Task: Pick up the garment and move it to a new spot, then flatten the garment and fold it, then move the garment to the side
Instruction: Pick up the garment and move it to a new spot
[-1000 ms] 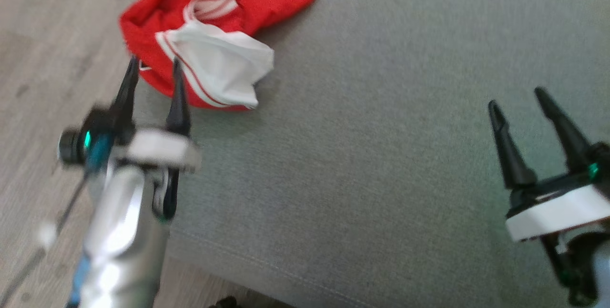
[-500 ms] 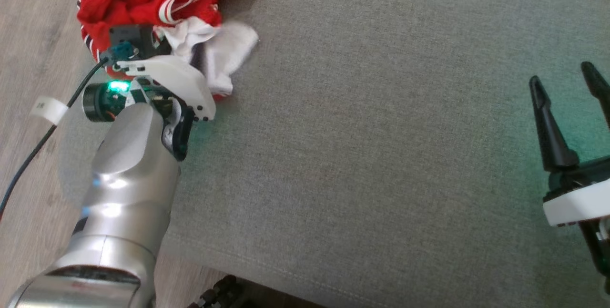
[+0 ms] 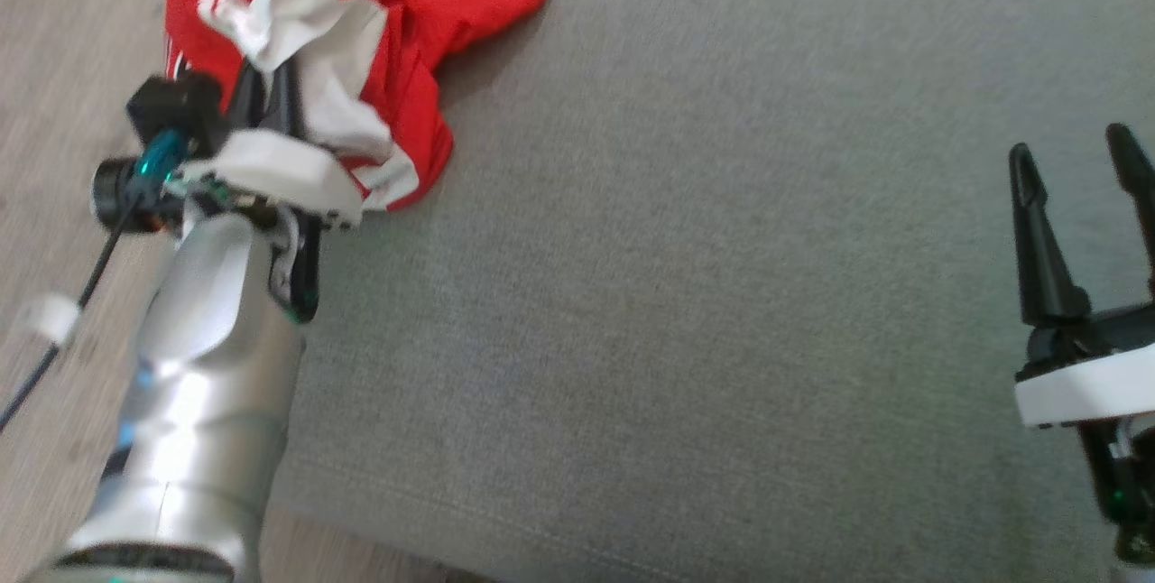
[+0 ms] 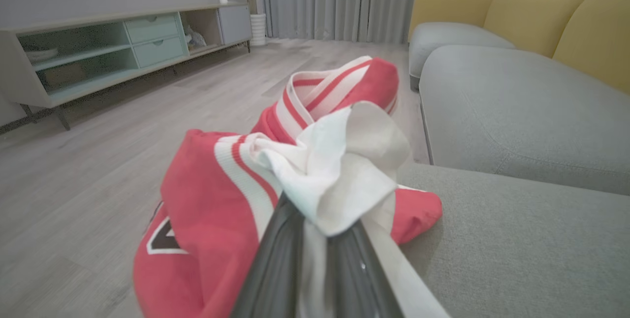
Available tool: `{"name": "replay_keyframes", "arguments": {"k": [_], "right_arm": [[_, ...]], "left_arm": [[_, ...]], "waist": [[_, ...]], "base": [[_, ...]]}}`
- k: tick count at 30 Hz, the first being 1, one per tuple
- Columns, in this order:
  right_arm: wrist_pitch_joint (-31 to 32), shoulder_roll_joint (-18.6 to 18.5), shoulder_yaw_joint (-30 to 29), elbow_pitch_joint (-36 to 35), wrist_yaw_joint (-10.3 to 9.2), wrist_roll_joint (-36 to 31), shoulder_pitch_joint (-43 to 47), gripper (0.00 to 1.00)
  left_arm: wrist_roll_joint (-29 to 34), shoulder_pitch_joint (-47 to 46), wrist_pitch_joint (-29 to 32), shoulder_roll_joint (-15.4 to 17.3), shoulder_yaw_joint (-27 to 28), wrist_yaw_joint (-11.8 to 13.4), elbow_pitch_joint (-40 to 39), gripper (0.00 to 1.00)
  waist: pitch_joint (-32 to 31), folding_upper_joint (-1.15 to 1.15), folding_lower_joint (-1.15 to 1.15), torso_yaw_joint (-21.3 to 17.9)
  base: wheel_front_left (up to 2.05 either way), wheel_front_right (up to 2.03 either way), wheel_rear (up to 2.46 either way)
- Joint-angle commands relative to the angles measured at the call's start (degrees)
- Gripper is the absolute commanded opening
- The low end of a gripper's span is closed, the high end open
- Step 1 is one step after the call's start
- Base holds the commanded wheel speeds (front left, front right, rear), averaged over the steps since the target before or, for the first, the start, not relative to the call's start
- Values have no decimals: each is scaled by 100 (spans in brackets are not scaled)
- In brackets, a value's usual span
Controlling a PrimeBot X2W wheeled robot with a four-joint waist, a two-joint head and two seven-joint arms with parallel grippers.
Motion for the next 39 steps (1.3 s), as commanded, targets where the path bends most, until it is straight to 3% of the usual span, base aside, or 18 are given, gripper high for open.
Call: {"name": "replay_keyframes", "arguments": {"k": [1,9,16,25,30,35,36,37,38,39], "right_arm": [[-61,22,117,-170,-4,-45,2,100],[-255,439,208,60,-4,-83,174,100],[-387,556,400,229,-4,1,175,100],[-587,673,464,545,-4,146,86,100],[-695,712,437,719,-4,214,26,100],[-783,749,399,836,-4,246,17,100],[-795,754,395,859,-4,246,17,100],[-801,760,397,876,-4,249,14,100],[-806,762,394,893,-4,247,13,100],[-811,757,387,907,-4,242,14,100]], "left_arm": [[35,66,-59,311,172,59,-303,0],[93,1207,332,305,-91,131,-2021,0],[82,1983,933,18,-699,74,-3277,0],[-180,1763,1228,-203,-2520,-230,-3586,0],[-742,1399,1117,-206,-3626,-59,-3558,0],[-1284,1252,942,-207,-4360,110,-3248,0],[-1374,1238,917,-207,-4468,137,-3151,6],[-1433,1209,864,-207,-4567,160,-3069,49],[-1473,1181,766,-207,-4645,196,-3015,100],[-1525,1164,664,-207,-4713,227,-2984,100]], "waist": [[-359,0,1,-120],[-823,0,1,-714],[-728,0,1,-1738],[-424,0,1,-3079],[-255,0,1,-3479],[-175,0,1,-3549],[-184,0,1,-3530],[-191,0,1,-3503],[-215,0,1,-3462],[-243,0,1,-3411]], "base": [[0,0,0],[0,0,0],[0,0,0],[0,0,0],[0,0,0],[0,0,0],[0,0,0],[0,0,0],[0,0,0],[0,0,0]]}}
